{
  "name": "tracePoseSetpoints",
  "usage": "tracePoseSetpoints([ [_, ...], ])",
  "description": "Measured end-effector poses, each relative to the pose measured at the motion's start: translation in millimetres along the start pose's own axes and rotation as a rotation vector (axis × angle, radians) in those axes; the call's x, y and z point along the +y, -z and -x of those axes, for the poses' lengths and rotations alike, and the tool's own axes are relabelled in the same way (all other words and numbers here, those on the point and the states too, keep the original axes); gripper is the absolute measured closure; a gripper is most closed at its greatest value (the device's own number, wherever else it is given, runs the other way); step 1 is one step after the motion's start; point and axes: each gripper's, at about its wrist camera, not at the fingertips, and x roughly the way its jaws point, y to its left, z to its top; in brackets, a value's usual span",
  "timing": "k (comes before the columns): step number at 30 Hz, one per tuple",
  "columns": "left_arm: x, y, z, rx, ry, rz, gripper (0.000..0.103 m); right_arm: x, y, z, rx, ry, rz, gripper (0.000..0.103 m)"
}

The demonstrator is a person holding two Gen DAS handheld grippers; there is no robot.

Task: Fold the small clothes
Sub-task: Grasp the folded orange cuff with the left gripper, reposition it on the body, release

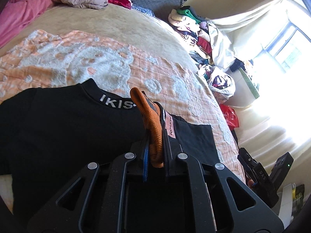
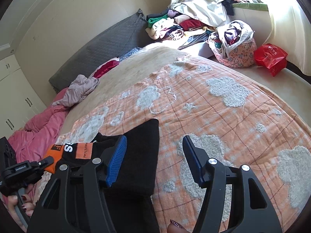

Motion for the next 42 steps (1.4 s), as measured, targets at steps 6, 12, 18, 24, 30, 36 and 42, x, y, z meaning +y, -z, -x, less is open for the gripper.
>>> tracePoseSetpoints([
  [6,22.6,-0.2,29.7,-0.036,-0.05,-0.017,0.098,2.2,-0.2,-0.6,0.0,0.003,0.007,0.045],
  [12,40.5,4.6,46.9,-0.055,-0.099,-0.029,0.098,8.9,2.4,-4.9,0.013,0.003,0.029,0.045],
  [18,55.0,16.6,45.0,-0.031,-0.107,-0.001,0.098,24.6,9.2,-11.5,0.031,0.005,0.088,0.045],
  [24,67.0,27.1,59.2,-0.071,-0.165,-0.022,0.103,38.2,14.5,-18.0,0.045,0.012,0.143,0.045],
  [30,87.2,29.0,55.0,-0.028,-0.181,-0.001,0.103,47.3,21.1,-25.6,0.07,0.009,0.179,0.045],
  [36,114.0,34.7,23.5,0.077,-0.169,0.093,0.073,59.8,28.7,-31.3,0.093,0.0,0.22,0.045],
  [42,116.2,41.5,-4.5,0.121,-0.214,0.096,0.088,62.0,32.1,-35.3,0.106,0.002,0.233,0.045],
])
